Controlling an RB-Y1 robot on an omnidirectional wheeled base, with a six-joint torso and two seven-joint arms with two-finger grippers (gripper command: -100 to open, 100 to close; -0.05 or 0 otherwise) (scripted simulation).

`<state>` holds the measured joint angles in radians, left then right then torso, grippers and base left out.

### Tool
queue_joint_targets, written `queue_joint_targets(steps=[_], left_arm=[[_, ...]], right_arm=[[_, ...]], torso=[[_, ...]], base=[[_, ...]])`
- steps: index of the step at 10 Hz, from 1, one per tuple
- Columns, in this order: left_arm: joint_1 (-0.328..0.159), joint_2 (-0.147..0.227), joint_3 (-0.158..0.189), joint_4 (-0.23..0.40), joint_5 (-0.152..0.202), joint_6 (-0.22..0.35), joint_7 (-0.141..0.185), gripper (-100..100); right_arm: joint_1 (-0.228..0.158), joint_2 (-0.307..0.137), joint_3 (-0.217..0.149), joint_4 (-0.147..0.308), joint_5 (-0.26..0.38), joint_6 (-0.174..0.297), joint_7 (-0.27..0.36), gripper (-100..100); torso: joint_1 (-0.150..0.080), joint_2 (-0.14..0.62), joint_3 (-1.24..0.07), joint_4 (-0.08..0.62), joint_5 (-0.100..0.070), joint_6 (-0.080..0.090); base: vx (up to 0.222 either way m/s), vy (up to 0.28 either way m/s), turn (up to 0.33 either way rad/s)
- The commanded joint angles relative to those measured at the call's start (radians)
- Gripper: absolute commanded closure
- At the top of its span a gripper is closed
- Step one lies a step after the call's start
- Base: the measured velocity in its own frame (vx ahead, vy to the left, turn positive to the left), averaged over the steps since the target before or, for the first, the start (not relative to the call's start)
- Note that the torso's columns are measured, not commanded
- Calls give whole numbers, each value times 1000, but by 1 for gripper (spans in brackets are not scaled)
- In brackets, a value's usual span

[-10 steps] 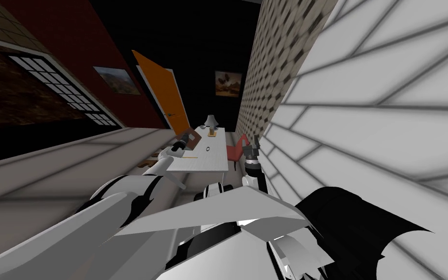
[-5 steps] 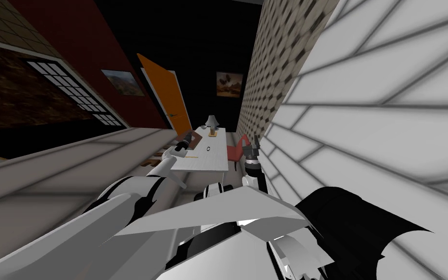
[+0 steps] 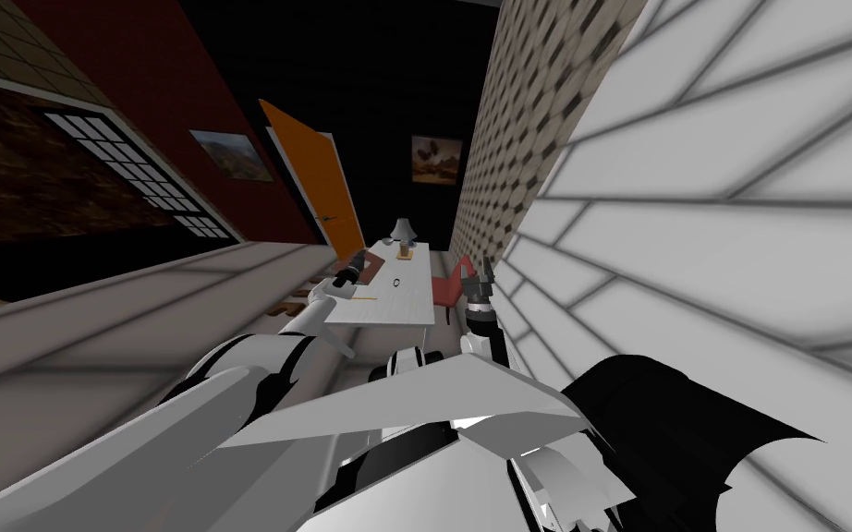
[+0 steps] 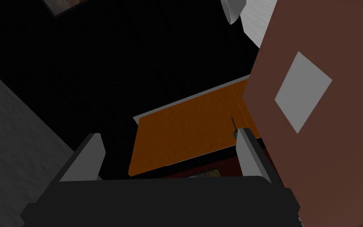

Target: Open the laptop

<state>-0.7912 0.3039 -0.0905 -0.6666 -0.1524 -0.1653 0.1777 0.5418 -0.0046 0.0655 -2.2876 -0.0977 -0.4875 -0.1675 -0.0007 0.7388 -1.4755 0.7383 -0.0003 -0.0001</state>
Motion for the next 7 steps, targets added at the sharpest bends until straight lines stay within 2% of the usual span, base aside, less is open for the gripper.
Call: queue_joint_targets(steps=[1,2,4,5,6,7], left_arm=[[0,0,0,0,0,0,0,-100],[4,27,7,-7,45,14,-30,-100],[4,27,7,-7,45,14,-30,-100],[8,55,14,-14,90,29,-60,-100],[8,55,14,-14,90,29,-60,-100],[13,82,21,-21,135,43,-90,-100]], right_arm=[[0,0,0,0,0,0,0,0],[0,0,0,0,0,0,0,0],[0,0,0,0,0,0,0,0],[0,0,0,0,0,0,0,0],[0,0,0,0,0,0,0,0],[0,0,0,0,0,0,0,0]], torso=[[1,-1,0,0,0,0],[1,-1,-1,0,0,0],[1,1,0,0,0,0],[1,-1,0,0,0,0],[1,0,0,0,0,1],[0,-1,0,0,0,0]], base=[[2,6,-12],[-29,6,-172],[-29,9,-73],[-38,6,-202],[-40,5,-109],[-44,2,-175]])
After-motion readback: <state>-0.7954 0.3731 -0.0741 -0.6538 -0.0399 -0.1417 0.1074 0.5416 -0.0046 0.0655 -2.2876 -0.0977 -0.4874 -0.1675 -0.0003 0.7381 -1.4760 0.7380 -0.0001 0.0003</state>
